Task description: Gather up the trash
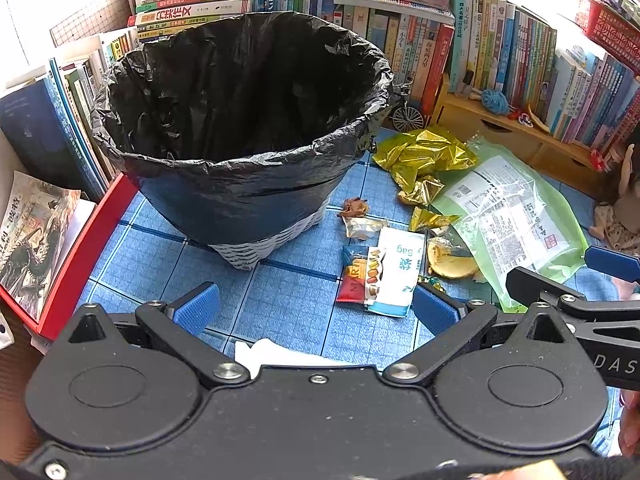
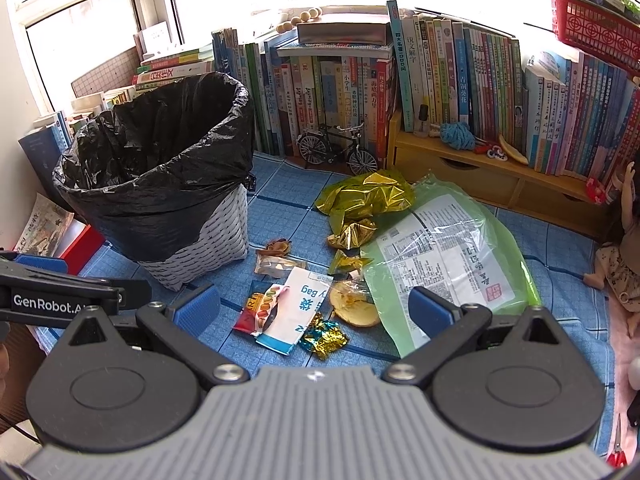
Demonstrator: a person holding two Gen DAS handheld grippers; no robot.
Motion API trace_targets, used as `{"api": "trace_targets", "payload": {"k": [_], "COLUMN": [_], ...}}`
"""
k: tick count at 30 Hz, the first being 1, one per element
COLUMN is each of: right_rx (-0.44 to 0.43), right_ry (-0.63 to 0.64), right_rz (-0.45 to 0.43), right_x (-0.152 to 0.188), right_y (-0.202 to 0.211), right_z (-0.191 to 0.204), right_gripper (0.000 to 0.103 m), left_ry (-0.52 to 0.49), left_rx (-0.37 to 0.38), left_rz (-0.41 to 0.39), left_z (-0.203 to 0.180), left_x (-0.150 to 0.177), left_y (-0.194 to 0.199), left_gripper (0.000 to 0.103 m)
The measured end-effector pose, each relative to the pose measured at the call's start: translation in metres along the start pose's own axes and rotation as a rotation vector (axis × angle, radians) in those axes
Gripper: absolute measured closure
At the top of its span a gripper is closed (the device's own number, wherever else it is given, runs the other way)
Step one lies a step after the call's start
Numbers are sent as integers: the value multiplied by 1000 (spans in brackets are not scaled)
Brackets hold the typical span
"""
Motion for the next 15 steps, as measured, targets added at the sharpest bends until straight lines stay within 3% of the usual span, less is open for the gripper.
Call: {"api": "trace_targets", "payload": {"k": [15], "right_rx": [-2], "right_ry": [-5], "right_rz": [-2], "right_x": [-1], "right_y": [-2], "right_z": [-1], "right_gripper": [0], "left_ry": [-3], "left_rx": [2], "left_rz": [-2], "left_z": [0], "left_x": [1], "left_y": [-2], "left_gripper": [0]}}
Point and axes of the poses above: each gripper's, at about its wrist camera, not at the fingertips, and y roughly against the way its jaws point, z to its left, x to its underside, the point moved 1 cm from there along -y, roughly the way its jaws point, and after that the axes turned 12 degrees about -x, right-handed, at the moved point
